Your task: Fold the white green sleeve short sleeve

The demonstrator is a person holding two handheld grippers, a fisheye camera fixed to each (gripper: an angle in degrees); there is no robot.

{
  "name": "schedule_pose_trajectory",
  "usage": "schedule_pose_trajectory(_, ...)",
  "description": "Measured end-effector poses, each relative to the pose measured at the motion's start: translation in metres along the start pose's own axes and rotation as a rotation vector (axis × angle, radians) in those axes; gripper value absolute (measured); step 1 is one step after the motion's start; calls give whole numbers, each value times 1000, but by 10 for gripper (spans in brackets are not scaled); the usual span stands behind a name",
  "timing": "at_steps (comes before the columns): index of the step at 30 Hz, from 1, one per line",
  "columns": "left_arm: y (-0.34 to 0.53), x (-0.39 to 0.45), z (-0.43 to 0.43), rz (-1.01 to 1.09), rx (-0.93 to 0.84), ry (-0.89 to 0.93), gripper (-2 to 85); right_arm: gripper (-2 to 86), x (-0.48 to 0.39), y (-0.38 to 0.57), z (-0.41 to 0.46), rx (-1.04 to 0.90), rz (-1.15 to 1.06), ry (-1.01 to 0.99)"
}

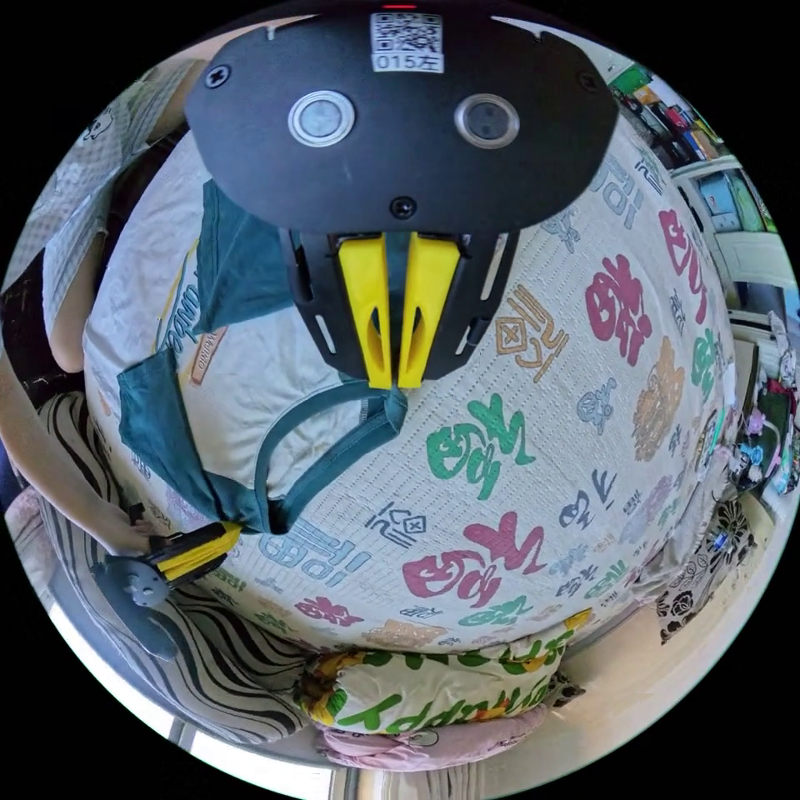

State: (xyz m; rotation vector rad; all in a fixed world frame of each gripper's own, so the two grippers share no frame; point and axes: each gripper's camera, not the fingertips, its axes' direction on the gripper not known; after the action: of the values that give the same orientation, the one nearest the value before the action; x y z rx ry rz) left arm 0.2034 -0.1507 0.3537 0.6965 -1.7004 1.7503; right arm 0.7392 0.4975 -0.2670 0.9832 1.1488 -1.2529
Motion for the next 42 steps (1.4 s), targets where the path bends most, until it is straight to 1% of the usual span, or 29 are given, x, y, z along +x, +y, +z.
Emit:
schedule_pose_trajectory(4, 24, 15, -49, 26, 88, -24, 5, -3, -13, 31, -49, 106, -11, -6)
schedule_pose_trajectory(7, 60, 43, -99, 70, 162, -21, 5, -4, -29, 72, -97, 199, -30, -53)
schedule_pose_trajectory(9, 101, 76, -137, 102, 217, -27, 5, -4, -50, 117, -134, 254, -64, -89)
schedule_pose_trajectory(14, 202, 163, -187, 132, 292, 30, 5, -4, -103, 224, -182, 287, -113, -168)
schedule_pose_trajectory(18, 288, 247, -182, 132, 266, 90, 5, -3, -154, 319, -180, 217, -115, -224)
schedule_pose_trajectory(19, 299, 258, -177, 132, 254, 99, 5, -3, -160, 331, -176, 199, -112, -231)
schedule_pose_trajectory(21, 333, 297, -153, 130, 176, 141, 5, -3, -182, 373, -157, 124, -91, -232)
schedule_pose_trajectory(25, 364, 340, -129, 124, 98, 129, 5, -2, -201, 417, -132, 52, -57, -247)
schedule_pose_trajectory(27, 372, 358, -124, 148, 67, 92, 7, 0, -209, 433, -126, 26, -57, -222)
schedule_pose_trajectory(29, 374, 365, -119, 159, 47, 74, 8, 3, -212, 439, -126, 20, -63, -195)
schedule_pose_trajectory(31, 372, 365, -107, 146, -13, 79, 11, 9, -212, 441, -125, 4, -69, -187)
schedule_pose_trajectory(33, 370, 357, -90, 130, -128, 140, 17, 28, -208, 439, -121, -60, -65, -218)
schedule_pose_trajectory(35, 374, 343, -93, 106, -140, 212, 24, 42, -199, 439, -123, -89, -35, -249)
schedule_pose_trajectory(37, 381, 322, -108, 55, -103, 248, 38, 52, -185, 442, -131, -71, 7, -261)
schedule_pose_trajectory(40, 391, 267, -138, -75, -5, 271, 67, 75, -153, 444, -147, 19, 143, -249)
schedule_pose_trajectory(42, 392, 212, -155, -198, 86, 251, 86, 95, -122, 439, -156, 116, 264, -269)
